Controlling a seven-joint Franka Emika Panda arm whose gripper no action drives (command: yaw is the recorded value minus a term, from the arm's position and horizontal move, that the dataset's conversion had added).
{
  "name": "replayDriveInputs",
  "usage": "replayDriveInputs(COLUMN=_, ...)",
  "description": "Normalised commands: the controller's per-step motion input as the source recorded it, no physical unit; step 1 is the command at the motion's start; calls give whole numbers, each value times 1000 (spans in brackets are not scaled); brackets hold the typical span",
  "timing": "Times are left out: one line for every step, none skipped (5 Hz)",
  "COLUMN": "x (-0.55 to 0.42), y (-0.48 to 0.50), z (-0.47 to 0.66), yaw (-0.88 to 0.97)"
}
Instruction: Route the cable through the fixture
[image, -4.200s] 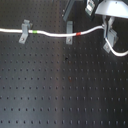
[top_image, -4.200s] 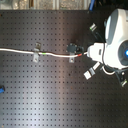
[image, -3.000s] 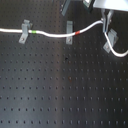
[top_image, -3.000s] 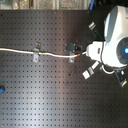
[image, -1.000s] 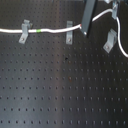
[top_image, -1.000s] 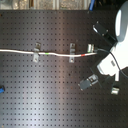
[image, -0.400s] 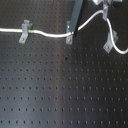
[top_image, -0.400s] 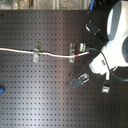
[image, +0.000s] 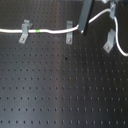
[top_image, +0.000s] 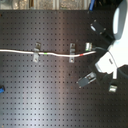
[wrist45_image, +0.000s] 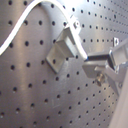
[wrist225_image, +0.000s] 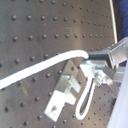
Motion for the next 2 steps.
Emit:
replayDriveInputs(x=-114, y=-91, z=-2, yaw=0)
replayDriveInputs(x=-216, y=-47, z=6, yaw=-140)
